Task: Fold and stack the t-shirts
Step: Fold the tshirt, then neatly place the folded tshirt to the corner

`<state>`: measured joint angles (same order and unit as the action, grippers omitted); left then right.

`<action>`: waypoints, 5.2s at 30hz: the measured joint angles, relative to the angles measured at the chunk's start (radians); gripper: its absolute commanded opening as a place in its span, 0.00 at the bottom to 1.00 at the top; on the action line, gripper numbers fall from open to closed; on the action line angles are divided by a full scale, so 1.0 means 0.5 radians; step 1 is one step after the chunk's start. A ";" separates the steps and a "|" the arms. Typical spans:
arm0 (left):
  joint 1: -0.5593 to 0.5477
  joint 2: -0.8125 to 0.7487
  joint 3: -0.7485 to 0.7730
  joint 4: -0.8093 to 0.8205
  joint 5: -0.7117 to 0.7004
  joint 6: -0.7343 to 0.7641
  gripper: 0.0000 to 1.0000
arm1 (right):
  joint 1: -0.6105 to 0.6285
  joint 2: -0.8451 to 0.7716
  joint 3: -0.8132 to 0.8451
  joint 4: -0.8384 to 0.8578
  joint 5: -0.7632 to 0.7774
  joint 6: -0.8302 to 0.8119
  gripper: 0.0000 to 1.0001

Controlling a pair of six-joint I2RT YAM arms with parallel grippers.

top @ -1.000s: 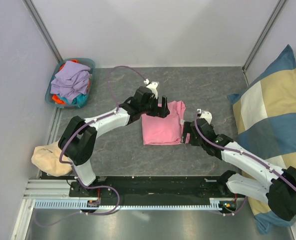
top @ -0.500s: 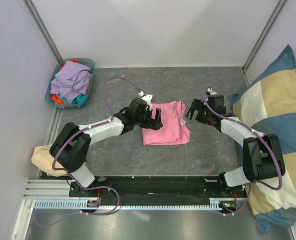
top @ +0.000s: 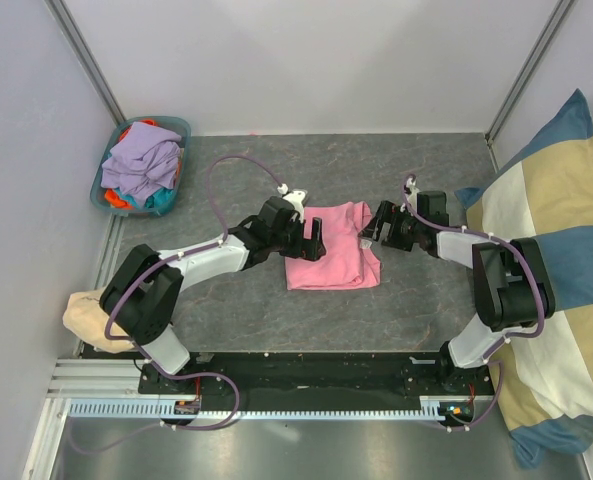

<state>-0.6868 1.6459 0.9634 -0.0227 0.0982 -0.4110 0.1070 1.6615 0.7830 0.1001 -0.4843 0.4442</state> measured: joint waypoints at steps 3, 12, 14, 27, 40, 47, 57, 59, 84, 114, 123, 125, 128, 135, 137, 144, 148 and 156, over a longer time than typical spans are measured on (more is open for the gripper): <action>-0.005 0.013 0.000 0.024 0.002 -0.002 1.00 | 0.000 0.007 -0.014 0.042 -0.032 0.000 0.98; -0.076 0.186 0.004 0.071 0.000 -0.024 1.00 | 0.000 0.010 -0.036 0.090 -0.072 0.005 0.98; -0.087 0.217 0.005 0.085 -0.001 -0.028 1.00 | 0.000 0.010 -0.037 0.092 -0.076 0.006 0.98; -0.090 0.224 0.005 0.127 -0.001 -0.060 1.00 | 0.000 0.027 -0.039 0.108 -0.116 0.007 0.98; -0.092 0.230 0.005 0.143 0.001 -0.061 1.00 | 0.031 0.121 -0.036 0.269 -0.285 0.051 0.98; -0.092 0.238 0.005 0.157 0.001 -0.066 1.00 | 0.132 0.181 0.013 0.310 -0.295 0.056 0.98; -0.092 0.238 0.005 0.159 0.001 -0.074 1.00 | 0.310 0.237 0.025 0.427 -0.273 0.116 0.98; -0.092 0.238 0.005 0.159 0.000 -0.074 1.00 | 0.336 0.253 0.033 0.453 -0.271 0.130 0.98; -0.097 -0.550 0.143 -0.305 -0.068 -0.076 1.00 | 0.409 0.437 0.339 0.008 -0.048 0.080 0.00; -0.060 -1.327 -0.027 -1.067 -0.280 -0.075 1.00 | 0.058 1.711 2.782 -1.209 1.655 -0.838 0.00; -0.046 -1.183 -0.029 -1.063 -0.247 -0.072 1.00 | -0.122 1.854 2.938 -1.070 1.860 -1.204 0.00; -0.038 -1.140 -0.029 -1.054 -0.242 -0.072 1.00 | -0.131 1.867 2.937 -1.023 1.906 -1.301 0.00; -0.021 -1.088 -0.029 -1.046 -0.231 -0.071 1.00 | -0.132 1.872 2.900 -0.920 1.949 -1.447 0.00; 0.039 -0.996 -0.029 -1.007 -0.171 -0.034 1.00 | -0.201 1.875 2.833 -0.708 1.885 -1.715 0.00; 0.066 -0.972 -0.029 -0.997 -0.150 -0.018 1.00 | -0.251 1.878 2.833 -0.676 1.845 -1.757 0.00; 0.151 -0.907 -0.032 -0.965 -0.084 0.017 1.00 | -0.470 1.878 2.833 -0.631 1.702 -1.800 0.00; 0.181 -0.877 -0.046 -0.919 -0.048 0.021 1.00 | -0.547 1.878 2.831 -0.599 1.687 -1.825 0.00; 0.201 -0.851 -0.106 -0.866 0.001 0.024 1.00 | -0.567 1.843 2.777 -0.420 1.712 -1.781 0.98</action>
<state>-0.5861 1.2205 0.9104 -0.4557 0.0986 -0.3988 -0.1764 2.5832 2.1715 -0.1101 0.3717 -0.4461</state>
